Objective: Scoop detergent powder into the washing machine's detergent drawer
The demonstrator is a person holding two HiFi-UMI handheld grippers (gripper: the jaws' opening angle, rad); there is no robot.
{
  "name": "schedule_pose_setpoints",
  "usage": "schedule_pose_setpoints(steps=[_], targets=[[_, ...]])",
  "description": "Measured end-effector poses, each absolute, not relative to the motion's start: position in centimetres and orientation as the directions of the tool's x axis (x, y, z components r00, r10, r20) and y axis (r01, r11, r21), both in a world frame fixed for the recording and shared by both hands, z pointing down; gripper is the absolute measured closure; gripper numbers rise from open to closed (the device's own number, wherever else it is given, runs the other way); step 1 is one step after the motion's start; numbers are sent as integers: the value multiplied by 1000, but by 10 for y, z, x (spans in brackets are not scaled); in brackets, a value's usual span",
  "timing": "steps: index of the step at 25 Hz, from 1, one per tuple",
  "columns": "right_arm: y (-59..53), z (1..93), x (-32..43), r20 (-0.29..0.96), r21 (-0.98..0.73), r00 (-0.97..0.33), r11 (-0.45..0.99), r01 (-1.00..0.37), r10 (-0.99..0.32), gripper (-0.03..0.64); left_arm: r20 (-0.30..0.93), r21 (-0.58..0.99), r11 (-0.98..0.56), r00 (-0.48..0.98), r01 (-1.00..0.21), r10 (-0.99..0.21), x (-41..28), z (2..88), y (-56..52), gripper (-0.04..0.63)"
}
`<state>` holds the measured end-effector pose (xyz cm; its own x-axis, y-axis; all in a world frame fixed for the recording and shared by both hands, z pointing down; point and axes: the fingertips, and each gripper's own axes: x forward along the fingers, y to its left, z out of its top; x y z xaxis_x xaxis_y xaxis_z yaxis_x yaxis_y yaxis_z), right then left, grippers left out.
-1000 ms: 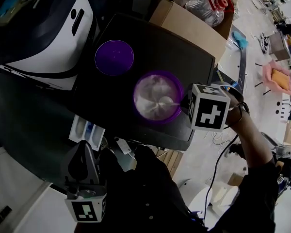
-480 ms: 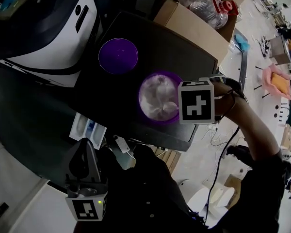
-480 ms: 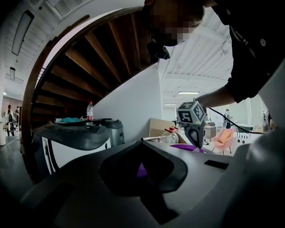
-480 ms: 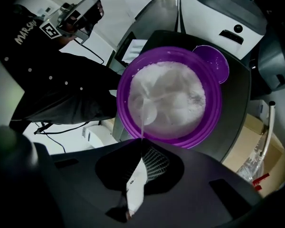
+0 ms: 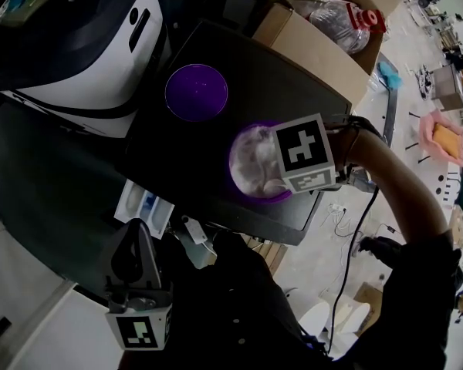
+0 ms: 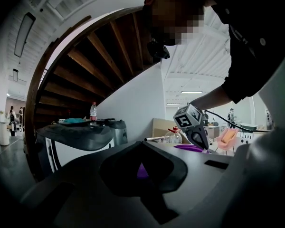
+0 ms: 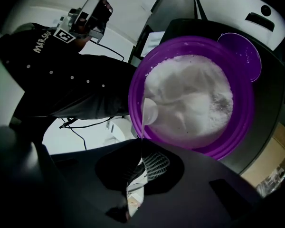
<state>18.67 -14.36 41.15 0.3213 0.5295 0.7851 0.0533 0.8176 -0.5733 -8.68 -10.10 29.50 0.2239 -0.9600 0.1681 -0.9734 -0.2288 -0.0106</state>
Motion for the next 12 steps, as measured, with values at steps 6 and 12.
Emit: schedule_pose_setpoints(steps=[6,12], targets=[[-146,411,185,738,-652,212,758,-19,640,584,179,-3,-215,211,-977,-961,-89,296,-101,580],[-153,409,182,742,-664,36,742,-90,669,584,170,-6,-223,219,-975,-961,-85,292,-103,580]])
